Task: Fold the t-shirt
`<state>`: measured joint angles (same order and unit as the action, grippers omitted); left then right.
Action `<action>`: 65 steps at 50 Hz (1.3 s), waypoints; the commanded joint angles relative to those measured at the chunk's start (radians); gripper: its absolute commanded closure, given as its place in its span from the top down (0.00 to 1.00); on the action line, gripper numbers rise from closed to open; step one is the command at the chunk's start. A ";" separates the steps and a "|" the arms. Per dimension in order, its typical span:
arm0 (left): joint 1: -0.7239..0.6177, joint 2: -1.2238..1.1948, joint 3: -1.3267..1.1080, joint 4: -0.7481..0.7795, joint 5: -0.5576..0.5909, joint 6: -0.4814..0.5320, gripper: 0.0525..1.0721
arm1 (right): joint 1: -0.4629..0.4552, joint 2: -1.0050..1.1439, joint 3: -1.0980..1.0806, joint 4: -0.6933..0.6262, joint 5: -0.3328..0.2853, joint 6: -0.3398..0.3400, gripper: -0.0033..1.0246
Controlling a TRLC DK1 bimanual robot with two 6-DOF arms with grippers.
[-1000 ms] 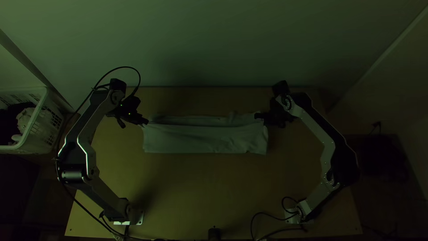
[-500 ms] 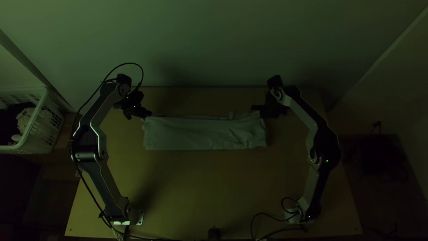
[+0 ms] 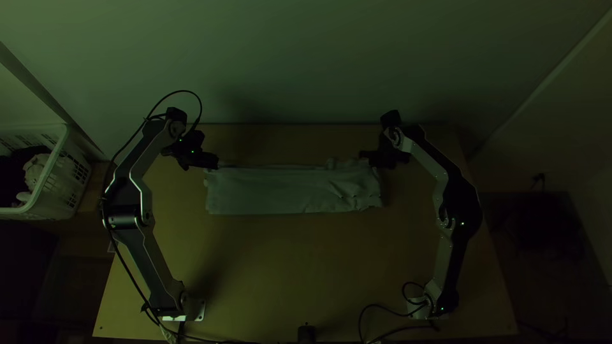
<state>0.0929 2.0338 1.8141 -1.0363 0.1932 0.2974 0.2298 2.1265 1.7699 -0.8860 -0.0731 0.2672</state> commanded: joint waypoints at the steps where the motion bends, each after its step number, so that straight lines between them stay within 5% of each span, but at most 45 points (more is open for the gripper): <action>1: 0.028 -0.027 0.013 -0.004 0.041 -0.040 0.96 | -0.014 -0.085 0.006 0.009 0.013 -0.011 0.50; 7: 0.059 -0.066 -0.016 -0.005 0.103 -0.047 0.96 | -0.023 -0.155 -0.003 0.005 0.013 -0.008 0.59; 11: 0.087 -0.084 -0.042 -0.005 0.146 -0.047 0.96 | -0.023 -0.200 -0.003 0.002 0.013 -0.010 0.81; 16: 0.126 -0.101 -0.081 -0.005 0.203 -0.049 0.96 | -0.030 -0.250 -0.006 0.001 0.013 -0.017 0.88; 42: 0.271 -0.155 -0.338 0.090 0.454 -0.011 0.96 | -0.076 -0.484 -0.006 0.010 0.012 0.000 0.96; 65: 0.249 -0.126 -0.495 0.183 0.515 0.000 0.96 | -0.069 -0.570 -0.058 0.010 0.012 0.001 0.96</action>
<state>0.3592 1.9099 1.3659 -0.8555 0.6983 0.2844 0.1566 1.5959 1.7454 -0.8761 -0.0673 0.2607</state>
